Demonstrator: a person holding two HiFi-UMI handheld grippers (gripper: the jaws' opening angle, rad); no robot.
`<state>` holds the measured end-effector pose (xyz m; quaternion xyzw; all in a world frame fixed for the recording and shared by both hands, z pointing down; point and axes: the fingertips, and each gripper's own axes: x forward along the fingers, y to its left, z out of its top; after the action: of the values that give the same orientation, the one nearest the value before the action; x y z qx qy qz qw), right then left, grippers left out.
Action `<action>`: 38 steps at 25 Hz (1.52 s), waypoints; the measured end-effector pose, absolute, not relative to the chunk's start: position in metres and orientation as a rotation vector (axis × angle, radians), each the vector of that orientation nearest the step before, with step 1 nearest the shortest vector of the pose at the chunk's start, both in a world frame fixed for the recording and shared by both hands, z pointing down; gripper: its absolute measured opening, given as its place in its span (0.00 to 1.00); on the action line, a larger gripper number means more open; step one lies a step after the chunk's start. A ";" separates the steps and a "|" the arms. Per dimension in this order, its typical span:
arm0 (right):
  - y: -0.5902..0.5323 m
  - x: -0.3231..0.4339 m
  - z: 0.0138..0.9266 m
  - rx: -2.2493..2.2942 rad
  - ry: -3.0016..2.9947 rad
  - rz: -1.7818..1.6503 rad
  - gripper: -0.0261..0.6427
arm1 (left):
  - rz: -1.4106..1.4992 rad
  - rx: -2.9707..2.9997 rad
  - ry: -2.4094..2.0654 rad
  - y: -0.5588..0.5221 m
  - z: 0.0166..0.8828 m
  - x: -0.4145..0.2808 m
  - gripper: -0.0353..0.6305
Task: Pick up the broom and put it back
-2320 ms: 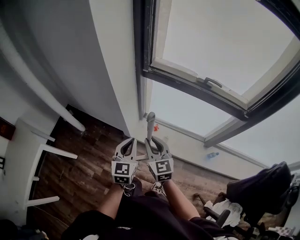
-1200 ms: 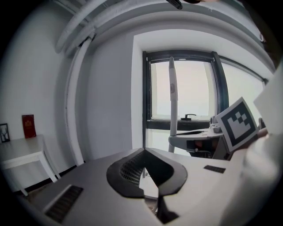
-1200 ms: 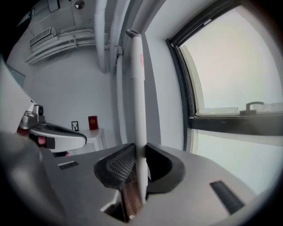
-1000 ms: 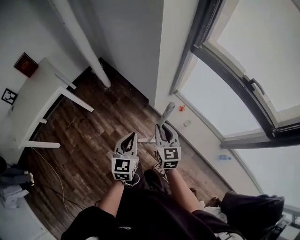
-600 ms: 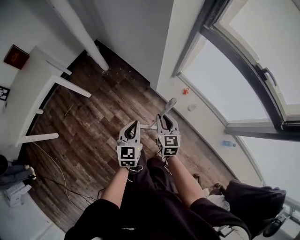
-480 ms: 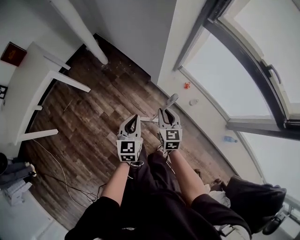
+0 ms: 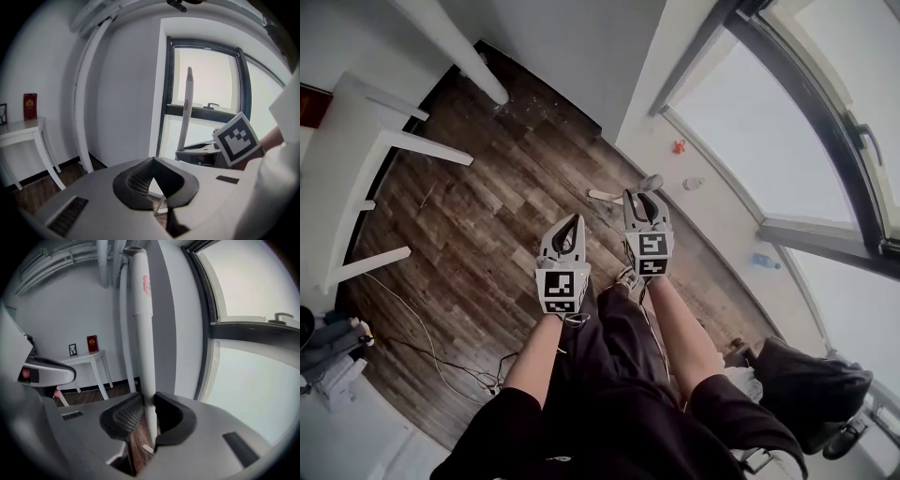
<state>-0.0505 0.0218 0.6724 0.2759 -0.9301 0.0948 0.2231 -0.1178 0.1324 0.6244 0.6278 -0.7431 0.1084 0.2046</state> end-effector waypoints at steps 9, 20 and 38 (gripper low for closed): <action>-0.009 -0.079 0.696 0.700 -2.557 0.255 0.17 | 0.302 1.768 -2.062 0.105 0.645 -0.136 0.06; -0.028 -0.120 0.736 0.666 -2.503 0.294 0.17 | 0.280 1.761 -2.043 0.091 0.661 -0.159 0.06; -0.122 -0.156 0.745 0.866 -2.545 0.328 0.17 | 0.333 1.794 -1.987 0.049 0.683 -0.177 0.06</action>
<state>-0.1561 -0.1218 0.7448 0.3122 -0.9177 0.1184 0.2152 -0.1773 0.0493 0.6827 0.6488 -0.7184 0.1204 0.2201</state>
